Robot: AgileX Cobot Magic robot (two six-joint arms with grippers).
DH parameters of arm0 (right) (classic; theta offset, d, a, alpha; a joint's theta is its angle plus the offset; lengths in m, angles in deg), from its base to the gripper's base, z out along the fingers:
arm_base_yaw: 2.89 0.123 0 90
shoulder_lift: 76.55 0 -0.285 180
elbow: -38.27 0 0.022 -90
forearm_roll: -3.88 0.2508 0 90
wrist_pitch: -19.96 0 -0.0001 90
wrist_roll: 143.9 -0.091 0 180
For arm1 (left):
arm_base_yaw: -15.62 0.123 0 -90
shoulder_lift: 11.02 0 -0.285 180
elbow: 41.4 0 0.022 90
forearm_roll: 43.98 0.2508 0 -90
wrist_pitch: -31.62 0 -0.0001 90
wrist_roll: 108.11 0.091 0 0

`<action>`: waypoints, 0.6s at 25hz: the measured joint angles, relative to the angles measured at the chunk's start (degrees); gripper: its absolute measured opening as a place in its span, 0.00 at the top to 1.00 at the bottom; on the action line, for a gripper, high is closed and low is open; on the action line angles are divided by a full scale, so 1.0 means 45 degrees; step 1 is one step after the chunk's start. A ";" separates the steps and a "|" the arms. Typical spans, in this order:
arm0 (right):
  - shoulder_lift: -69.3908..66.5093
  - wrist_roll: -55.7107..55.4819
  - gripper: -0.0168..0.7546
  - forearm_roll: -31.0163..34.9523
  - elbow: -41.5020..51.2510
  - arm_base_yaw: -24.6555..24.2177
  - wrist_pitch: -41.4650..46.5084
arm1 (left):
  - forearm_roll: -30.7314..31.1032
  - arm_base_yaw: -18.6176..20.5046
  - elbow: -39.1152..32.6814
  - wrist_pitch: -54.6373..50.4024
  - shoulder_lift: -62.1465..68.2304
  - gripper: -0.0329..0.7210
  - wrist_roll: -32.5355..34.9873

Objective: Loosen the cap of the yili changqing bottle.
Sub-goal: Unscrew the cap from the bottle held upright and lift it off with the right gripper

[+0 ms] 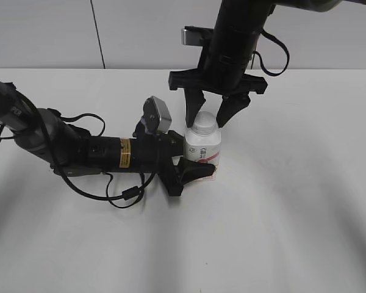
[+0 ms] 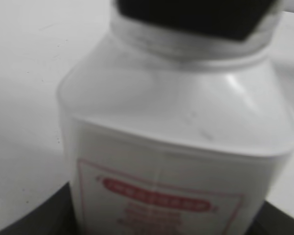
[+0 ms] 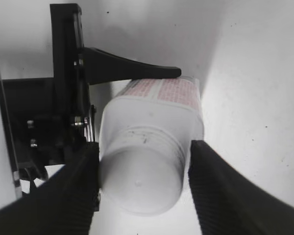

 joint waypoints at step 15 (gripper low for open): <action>0.0000 0.2955 0.46 0.0137 0.0000 0.0016 -0.0012 | 0.0000 0.0000 0.0000 -0.0013 0.0000 0.41 0.0000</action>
